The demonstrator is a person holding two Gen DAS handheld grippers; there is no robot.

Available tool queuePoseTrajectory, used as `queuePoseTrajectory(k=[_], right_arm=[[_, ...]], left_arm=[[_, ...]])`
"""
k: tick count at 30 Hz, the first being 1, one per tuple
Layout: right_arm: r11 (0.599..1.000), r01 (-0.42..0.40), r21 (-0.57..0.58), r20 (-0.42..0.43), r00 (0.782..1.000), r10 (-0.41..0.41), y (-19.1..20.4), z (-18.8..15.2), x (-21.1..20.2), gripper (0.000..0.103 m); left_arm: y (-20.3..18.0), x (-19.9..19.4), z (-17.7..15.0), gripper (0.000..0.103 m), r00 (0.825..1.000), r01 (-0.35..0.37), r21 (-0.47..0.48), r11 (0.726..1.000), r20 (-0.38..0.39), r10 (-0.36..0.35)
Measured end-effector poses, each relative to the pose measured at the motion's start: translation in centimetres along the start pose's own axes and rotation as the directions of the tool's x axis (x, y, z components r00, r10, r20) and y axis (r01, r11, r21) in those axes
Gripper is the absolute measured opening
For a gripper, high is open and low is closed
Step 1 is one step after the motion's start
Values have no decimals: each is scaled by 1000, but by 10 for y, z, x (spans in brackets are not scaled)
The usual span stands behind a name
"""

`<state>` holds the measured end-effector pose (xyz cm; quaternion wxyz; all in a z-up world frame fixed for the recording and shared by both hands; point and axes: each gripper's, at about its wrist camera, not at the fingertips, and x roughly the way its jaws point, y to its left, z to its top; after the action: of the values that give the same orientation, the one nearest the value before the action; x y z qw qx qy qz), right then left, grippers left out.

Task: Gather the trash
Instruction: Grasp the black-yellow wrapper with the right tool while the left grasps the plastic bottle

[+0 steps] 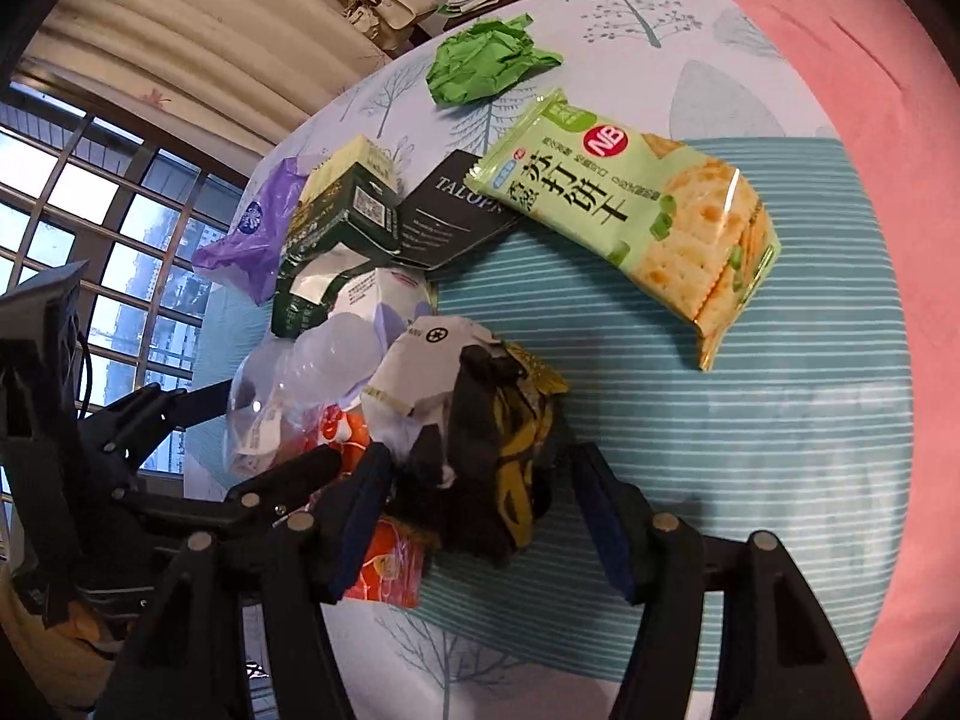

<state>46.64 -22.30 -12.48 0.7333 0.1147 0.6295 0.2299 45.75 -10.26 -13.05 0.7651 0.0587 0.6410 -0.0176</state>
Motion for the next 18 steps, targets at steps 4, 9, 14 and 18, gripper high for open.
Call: queuePoseTrajectory(k=[4,9,14,18], right_arm=[[1000,-14,19,11,1000,14,-1,0,1,63],[1000,-20,10,20,1000,20,-2,-2,0,61],[1000,-4,-20,28,1000,4,3,-6,-1,52],[997,25,-67,61,998,-21,15,-10,-7,48]], left_arm=[[2,7,1,80,1000,3,6,1000,-12,-3],[6,8,3,46,999,30,4,1000,-14,-30],[12,-2,3,46,999,35,-20,999,19,-35],[15,-12,-2,45,998,47,-39,998,51,-45]])
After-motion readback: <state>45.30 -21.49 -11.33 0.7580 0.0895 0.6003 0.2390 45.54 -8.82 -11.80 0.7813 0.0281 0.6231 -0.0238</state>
